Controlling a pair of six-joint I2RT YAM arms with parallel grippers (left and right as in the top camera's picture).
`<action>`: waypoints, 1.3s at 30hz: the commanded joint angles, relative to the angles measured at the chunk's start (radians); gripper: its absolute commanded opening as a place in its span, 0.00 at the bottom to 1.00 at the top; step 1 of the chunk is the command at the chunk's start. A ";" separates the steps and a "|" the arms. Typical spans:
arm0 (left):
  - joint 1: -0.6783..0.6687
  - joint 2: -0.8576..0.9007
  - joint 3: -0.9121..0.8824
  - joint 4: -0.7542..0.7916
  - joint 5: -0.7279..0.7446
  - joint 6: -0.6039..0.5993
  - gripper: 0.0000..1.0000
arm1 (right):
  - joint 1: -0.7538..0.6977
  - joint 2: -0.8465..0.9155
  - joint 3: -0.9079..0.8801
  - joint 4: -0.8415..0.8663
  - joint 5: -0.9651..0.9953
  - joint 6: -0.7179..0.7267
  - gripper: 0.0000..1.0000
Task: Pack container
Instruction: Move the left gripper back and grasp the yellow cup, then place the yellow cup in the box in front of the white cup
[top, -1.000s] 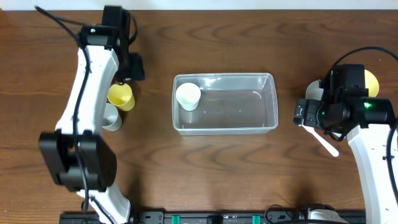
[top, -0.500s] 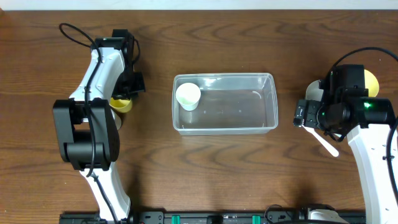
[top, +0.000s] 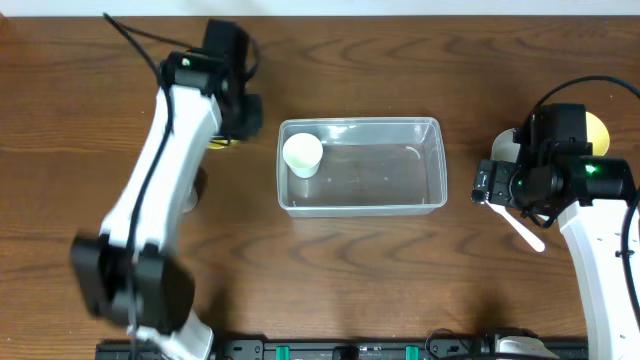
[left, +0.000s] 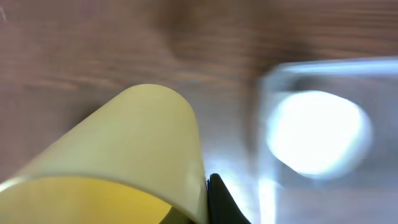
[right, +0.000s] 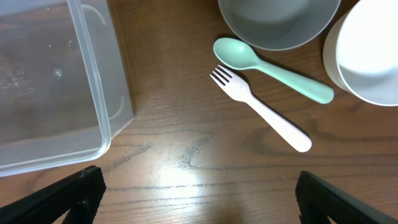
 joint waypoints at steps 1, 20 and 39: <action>-0.093 -0.095 0.017 -0.056 -0.004 0.028 0.06 | -0.009 0.002 0.015 0.000 0.011 -0.005 0.99; -0.381 -0.098 -0.316 0.047 -0.001 0.034 0.06 | -0.009 0.002 0.015 -0.001 0.011 -0.004 0.99; -0.381 -0.032 -0.415 0.188 -0.001 0.060 0.06 | -0.009 0.002 0.015 -0.008 0.011 -0.004 0.99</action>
